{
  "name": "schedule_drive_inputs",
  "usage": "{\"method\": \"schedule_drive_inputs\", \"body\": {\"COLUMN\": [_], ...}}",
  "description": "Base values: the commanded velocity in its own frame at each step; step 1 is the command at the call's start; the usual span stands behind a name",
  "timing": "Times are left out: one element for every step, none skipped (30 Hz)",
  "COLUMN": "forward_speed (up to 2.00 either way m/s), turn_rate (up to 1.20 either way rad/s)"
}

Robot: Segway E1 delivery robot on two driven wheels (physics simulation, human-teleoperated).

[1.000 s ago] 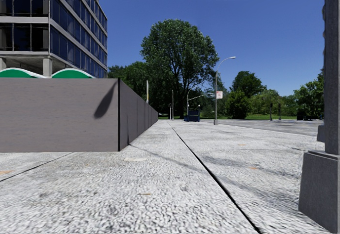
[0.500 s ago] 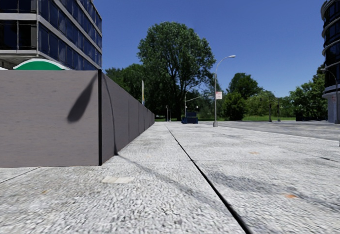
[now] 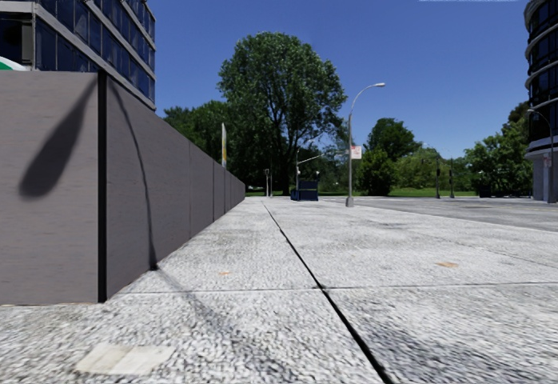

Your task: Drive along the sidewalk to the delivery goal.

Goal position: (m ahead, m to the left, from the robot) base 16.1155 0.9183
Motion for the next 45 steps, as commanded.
{"method": "schedule_drive_inputs", "body": {"forward_speed": [2.00,2.00,2.00,2.00,2.00,2.00,2.00,2.00,2.00,2.00,2.00,2.00,2.00,2.00,2.00,2.00,2.00,2.00,2.00,2.00,2.00,2.00,2.00,2.00,2.00,2.00,2.00,2.00,2.00,2.00,2.00,2.00,2.00,2.00,2.00,2.00,2.00,2.00,2.00,2.00,2.00,2.00,2.00,2.00,2.00], "turn_rate": [-0.28,-0.28,-0.28,-0.28,-0.28,-0.28,-0.28,-0.28,-0.28,-0.27,-0.27,-0.18,-0.01,0.00,0.00,0.00,0.00,0.00,0.00,0.00,0.00,0.00,0.00,0.00,0.00,0.00,0.00,0.00,0.00,0.00,0.00,0.00,0.00,0.00,0.00,0.00,0.00,0.00,0.00,0.00,0.00,0.00,0.00,0.00,0.00]}}
